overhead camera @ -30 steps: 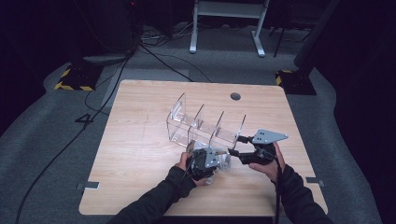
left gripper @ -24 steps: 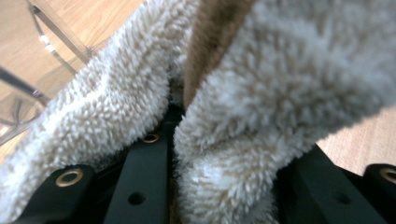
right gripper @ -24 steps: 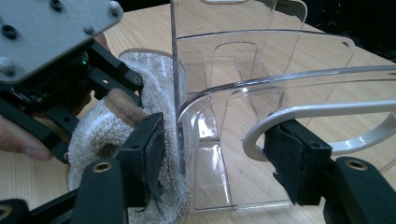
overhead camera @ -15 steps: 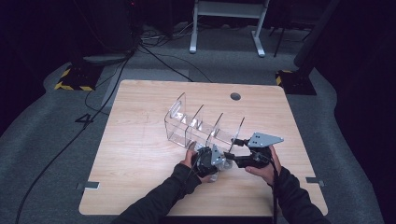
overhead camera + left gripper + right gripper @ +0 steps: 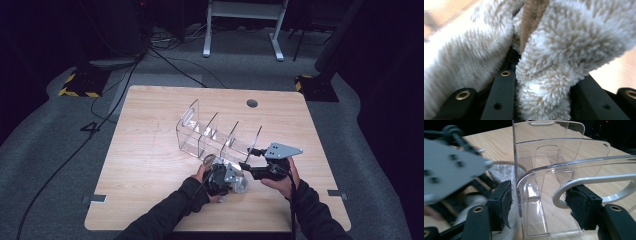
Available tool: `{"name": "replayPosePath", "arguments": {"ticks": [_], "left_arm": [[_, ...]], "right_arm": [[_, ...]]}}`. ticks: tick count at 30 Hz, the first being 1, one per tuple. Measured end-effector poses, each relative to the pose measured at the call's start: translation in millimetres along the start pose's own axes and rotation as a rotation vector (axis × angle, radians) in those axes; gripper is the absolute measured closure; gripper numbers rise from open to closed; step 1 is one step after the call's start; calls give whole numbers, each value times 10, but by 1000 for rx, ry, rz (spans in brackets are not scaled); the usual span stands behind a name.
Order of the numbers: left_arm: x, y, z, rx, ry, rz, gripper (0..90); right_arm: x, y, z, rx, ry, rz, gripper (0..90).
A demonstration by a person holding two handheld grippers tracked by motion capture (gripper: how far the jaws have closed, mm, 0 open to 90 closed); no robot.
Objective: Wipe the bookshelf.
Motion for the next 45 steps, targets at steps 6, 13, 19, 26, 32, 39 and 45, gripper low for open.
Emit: {"name": "replayPosePath", "arguments": {"ticks": [6, 13, 19, 26, 32, 39, 45], "left_arm": [[-7, -53, 182, -116, 85, 4, 685], [-68, -274, 138, -207, 97, 60, 682], [-137, -280, -53, -172, 66, 37, 678], [-52, -235, -80, -55, 19, 30, 693], [83, -54, 80, -6, 13, -16, 691], [-9, -192, 239, -128, 112, 37, 668], [-113, -366, 40, -223, 115, 92, 645]], "right_arm": [[-4, -19, -24, -5, 0, -5, 397], [-12, -56, -40, -19, 4, 1, 396], [-15, -54, -46, -19, 7, -2, 397], [-16, -48, -56, 25, 6, 2, 411], [-9, 6, -31, 45, 5, -12, 417], [-8, 18, -30, 43, 7, -19, 421], [-20, -53, -63, 27, 25, -17, 449]]}}
Point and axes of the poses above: each handheld gripper's, and its own axes: z roughly backward along the jaws, x roughly out of its underside, y roughly to its right, the point moved 5 cm from there along -z, roughly forward along the jaws, and after that the axes turned 2 degrees about z, right-handed, at the moved point
